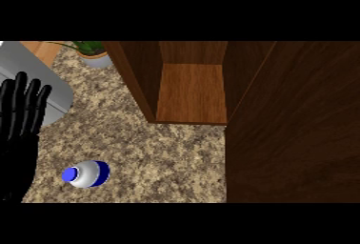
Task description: Pick up the bottled water, place it into the cabinet and close the cabinet
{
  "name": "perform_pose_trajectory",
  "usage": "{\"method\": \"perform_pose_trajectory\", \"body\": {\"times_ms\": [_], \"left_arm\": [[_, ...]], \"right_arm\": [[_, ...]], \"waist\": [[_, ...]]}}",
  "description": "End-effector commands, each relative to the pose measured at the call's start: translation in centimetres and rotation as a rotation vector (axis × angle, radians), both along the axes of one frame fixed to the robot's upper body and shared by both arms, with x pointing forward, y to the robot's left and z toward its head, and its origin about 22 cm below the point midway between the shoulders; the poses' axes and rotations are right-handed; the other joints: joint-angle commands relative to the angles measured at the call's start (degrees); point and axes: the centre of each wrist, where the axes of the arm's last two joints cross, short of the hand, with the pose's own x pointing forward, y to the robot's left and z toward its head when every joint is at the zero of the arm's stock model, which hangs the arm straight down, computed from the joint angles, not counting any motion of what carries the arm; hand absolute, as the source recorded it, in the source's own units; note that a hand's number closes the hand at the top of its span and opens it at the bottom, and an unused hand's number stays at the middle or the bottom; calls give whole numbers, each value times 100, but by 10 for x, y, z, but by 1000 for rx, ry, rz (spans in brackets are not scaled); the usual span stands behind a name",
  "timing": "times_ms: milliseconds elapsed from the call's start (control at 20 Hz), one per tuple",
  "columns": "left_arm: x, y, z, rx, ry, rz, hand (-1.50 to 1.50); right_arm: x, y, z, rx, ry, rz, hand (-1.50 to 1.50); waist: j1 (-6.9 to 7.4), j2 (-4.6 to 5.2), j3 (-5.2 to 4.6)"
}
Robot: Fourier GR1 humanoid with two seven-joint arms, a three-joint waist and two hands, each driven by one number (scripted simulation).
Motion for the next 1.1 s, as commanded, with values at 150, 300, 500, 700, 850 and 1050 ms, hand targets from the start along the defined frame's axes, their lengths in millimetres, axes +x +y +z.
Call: {"method": "perform_pose_trajectory", "body": {"times_ms": [150,300,500,700,850,1050], "left_arm": [[-28,35,7,14,-62,-273,-150],[-43,36,-29,-57,184,-380,-150],[-69,75,-24,-52,194,-412,-150],[-98,76,-15,-80,219,-425,-150],[-115,97,-23,-66,225,-405,-150],[-131,104,-41,-56,256,-354,-150]], "right_arm": [[-27,2,-2,54,-37,42,-150],[-32,9,-21,144,218,121,-150],[-65,18,-9,168,242,137,-150],[-91,10,7,172,257,148,-150],[-114,9,24,160,269,142,-150],[-119,13,26,168,262,157,-150]], "waist": [[-155,-59,-32],[-111,-50,-38],[-138,-61,-33],[-160,-44,-25],[-171,-49,-27],[-152,-45,-29]]}}
